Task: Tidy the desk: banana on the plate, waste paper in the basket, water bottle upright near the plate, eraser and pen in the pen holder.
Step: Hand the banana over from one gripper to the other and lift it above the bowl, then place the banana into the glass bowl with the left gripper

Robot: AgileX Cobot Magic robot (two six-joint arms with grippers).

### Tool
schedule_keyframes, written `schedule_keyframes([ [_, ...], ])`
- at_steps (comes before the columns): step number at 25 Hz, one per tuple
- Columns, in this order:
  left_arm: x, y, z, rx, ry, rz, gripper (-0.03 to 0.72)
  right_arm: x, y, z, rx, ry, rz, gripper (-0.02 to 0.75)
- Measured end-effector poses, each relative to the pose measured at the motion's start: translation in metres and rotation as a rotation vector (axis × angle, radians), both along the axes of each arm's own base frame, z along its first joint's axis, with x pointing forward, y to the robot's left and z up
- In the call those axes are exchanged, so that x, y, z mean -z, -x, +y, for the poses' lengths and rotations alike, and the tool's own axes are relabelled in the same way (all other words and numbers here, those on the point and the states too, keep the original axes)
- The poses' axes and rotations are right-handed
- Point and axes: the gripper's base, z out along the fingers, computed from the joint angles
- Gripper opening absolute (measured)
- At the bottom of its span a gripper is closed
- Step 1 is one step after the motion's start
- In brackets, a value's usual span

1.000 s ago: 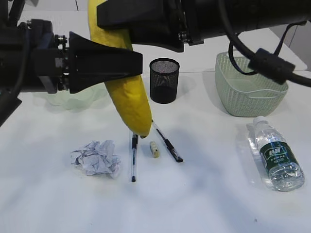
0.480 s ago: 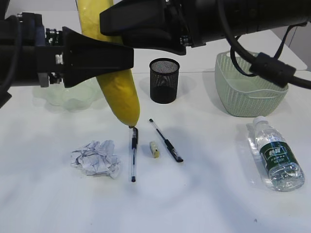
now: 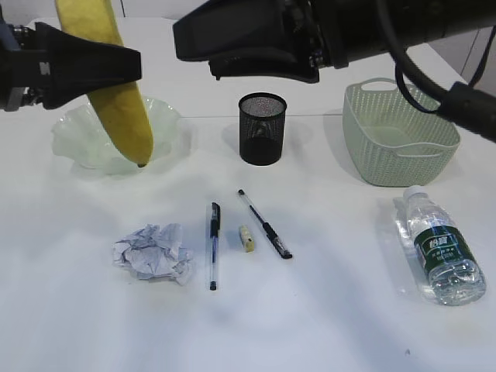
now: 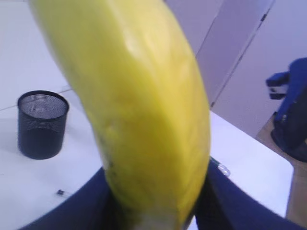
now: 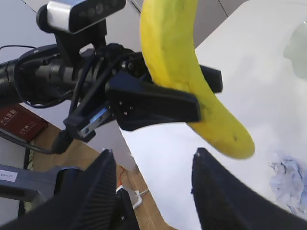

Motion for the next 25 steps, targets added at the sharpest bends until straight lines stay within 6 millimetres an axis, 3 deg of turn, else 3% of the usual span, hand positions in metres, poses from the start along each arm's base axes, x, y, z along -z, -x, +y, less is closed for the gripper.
schedule_keyframes([
  [6,0.004,-0.011,0.025,-0.132,-0.064,0.007,0.288,0.015,0.001,-0.007,0.033,0.169,0.095,0.384],
  [12,0.01,-0.016,0.033,-0.226,-0.14,0.023,0.288,0.037,0.003,-0.023,0.082,0.453,0.187,0.384],
  [21,0.014,-0.023,0.046,-0.356,-0.254,-0.004,0.287,0.057,-0.006,-0.061,0.374,0.863,0.265,0.384],
  [25,0.014,-0.028,0.056,-0.47,-0.292,-0.016,0.287,0.058,-0.007,-0.067,0.41,0.915,0.257,0.384],
])
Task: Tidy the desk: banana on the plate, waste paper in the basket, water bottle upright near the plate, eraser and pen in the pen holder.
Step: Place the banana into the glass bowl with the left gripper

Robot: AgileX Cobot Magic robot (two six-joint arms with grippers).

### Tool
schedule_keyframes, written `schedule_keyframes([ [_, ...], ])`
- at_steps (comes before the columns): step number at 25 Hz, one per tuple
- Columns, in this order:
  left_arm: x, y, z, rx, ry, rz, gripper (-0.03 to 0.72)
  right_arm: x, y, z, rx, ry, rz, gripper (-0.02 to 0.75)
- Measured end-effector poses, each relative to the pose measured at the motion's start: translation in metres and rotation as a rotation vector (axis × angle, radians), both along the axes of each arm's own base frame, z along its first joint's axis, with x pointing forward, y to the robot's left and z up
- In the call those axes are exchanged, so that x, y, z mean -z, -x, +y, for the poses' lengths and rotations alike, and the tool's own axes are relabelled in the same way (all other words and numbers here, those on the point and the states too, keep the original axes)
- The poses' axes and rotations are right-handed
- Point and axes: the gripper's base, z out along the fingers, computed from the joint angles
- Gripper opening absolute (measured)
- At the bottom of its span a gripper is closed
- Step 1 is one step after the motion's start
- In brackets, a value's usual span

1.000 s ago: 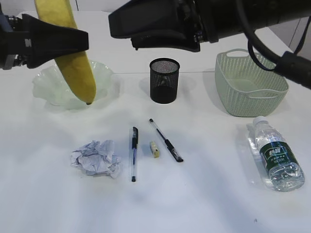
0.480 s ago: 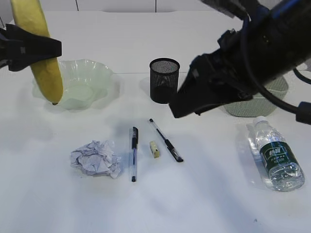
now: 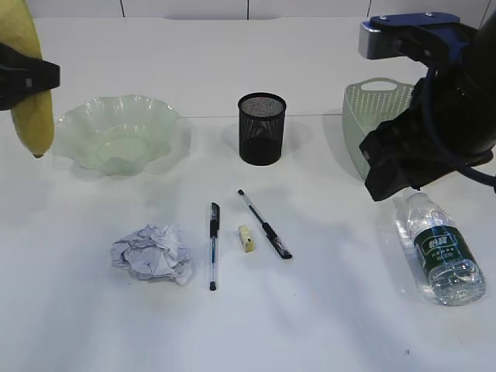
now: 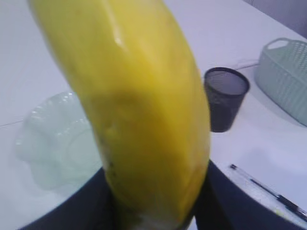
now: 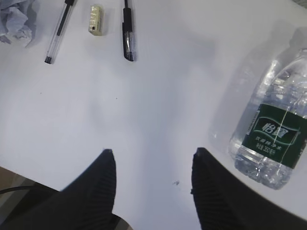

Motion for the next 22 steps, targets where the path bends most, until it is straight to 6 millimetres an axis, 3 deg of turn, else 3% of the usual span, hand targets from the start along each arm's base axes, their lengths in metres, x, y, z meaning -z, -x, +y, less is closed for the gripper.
schedule_keyframes([
  [8,0.018,-0.029,0.009,-0.129,-0.048,0.049,0.286,0.0,0.0,-0.001,0.004,0.008,-0.001,0.384],
  [15,0.023,-0.077,0.004,-0.087,-0.147,0.038,0.286,0.0,0.0,-0.001,0.006,0.008,0.001,0.384],
  [22,0.03,-0.128,-0.002,0.013,-0.356,-0.019,0.286,0.0,-0.002,-0.005,-0.003,0.057,-0.021,0.384],
])
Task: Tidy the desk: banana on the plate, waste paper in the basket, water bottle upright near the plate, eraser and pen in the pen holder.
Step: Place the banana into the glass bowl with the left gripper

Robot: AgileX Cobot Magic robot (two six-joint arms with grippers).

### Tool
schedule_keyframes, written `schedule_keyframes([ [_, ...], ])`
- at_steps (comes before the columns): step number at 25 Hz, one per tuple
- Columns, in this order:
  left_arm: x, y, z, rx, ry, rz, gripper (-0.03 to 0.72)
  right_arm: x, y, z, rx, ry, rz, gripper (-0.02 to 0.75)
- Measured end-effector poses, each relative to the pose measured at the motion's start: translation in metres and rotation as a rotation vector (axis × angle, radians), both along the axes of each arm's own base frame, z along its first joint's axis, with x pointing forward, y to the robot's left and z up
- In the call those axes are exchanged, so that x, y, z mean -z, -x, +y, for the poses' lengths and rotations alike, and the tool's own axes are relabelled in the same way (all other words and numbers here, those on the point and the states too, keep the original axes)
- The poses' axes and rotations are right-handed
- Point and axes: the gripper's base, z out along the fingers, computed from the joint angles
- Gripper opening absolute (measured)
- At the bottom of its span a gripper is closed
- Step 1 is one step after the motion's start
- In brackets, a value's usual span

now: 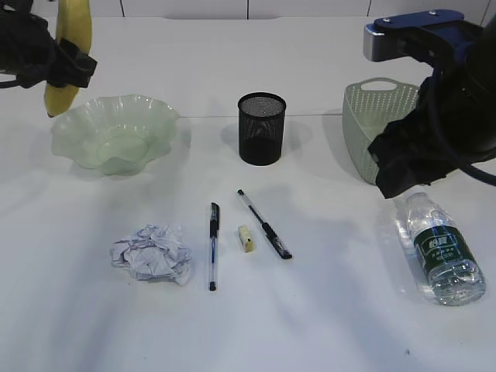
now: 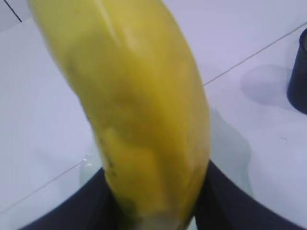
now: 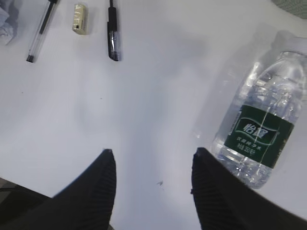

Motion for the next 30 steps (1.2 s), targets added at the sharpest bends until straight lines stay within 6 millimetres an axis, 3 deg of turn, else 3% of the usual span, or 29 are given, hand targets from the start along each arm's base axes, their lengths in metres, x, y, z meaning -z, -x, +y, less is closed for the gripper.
schedule_keyframes([
  [5,0.011,-0.032,-0.003,0.075,-0.156,-0.025,0.286,0.0,-0.001,-0.001,-0.002,0.015,-0.007,0.384],
  [11,0.043,-0.063,-0.007,0.186,-0.365,-0.012,0.286,0.0,-0.001,-0.001,-0.002,0.014,-0.01,0.384],
  [18,0.079,-0.069,-0.017,0.325,-0.549,0.035,0.286,0.0,-0.001,-0.001,-0.002,0.013,-0.014,0.384],
  [25,0.082,-0.07,-0.016,0.349,-0.602,0.03,0.286,0.0,-0.002,-0.002,-0.004,0.02,-0.025,0.384],
  [30,0.096,-0.073,-0.015,0.387,-0.681,0.034,0.286,-0.001,-0.003,-0.001,-0.004,0.016,-0.041,0.384],
])
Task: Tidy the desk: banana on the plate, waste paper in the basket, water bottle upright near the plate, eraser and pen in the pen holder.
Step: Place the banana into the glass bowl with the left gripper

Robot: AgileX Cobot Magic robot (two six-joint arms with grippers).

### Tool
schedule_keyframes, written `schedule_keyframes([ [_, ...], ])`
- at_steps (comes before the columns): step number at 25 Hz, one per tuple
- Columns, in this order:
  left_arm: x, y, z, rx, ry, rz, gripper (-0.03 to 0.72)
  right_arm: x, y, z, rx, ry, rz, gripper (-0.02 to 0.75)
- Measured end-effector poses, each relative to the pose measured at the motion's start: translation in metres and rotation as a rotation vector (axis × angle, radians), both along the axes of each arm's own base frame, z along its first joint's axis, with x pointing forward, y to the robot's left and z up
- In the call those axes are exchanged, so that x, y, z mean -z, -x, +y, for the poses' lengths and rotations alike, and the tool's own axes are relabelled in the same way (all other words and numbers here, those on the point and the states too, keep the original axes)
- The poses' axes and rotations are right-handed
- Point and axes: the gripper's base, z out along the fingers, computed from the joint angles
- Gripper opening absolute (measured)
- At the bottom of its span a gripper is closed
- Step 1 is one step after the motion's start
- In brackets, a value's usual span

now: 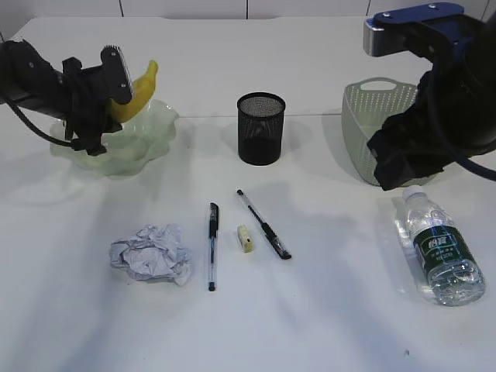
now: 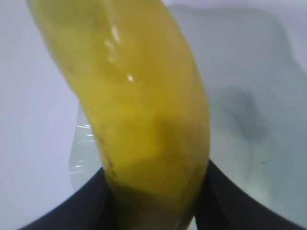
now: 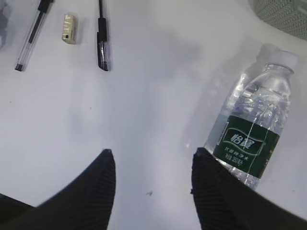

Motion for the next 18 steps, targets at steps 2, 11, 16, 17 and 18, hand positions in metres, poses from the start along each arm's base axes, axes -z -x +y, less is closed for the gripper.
schedule_keyframes([
  [2,0.006,-0.001,0.0,0.012,-0.024,0.003,0.286,0.0,0.0,0.0,0.0,0.0,-0.003,0.384],
  [11,0.013,-0.005,0.002,0.078,-0.144,-0.042,0.286,0.0,-0.001,0.0,0.0,-0.002,-0.007,0.384],
  [16,0.014,-0.005,0.002,0.085,-0.155,-0.042,0.286,0.0,-0.001,0.0,0.0,-0.003,-0.011,0.384],
  [17,0.014,-0.005,0.002,0.085,-0.156,-0.044,0.286,0.0,-0.001,0.0,0.0,-0.003,-0.011,0.384],
  [18,0.014,-0.006,0.002,0.085,-0.156,-0.047,0.291,-0.001,-0.001,0.0,-0.001,-0.005,-0.014,0.384],
])
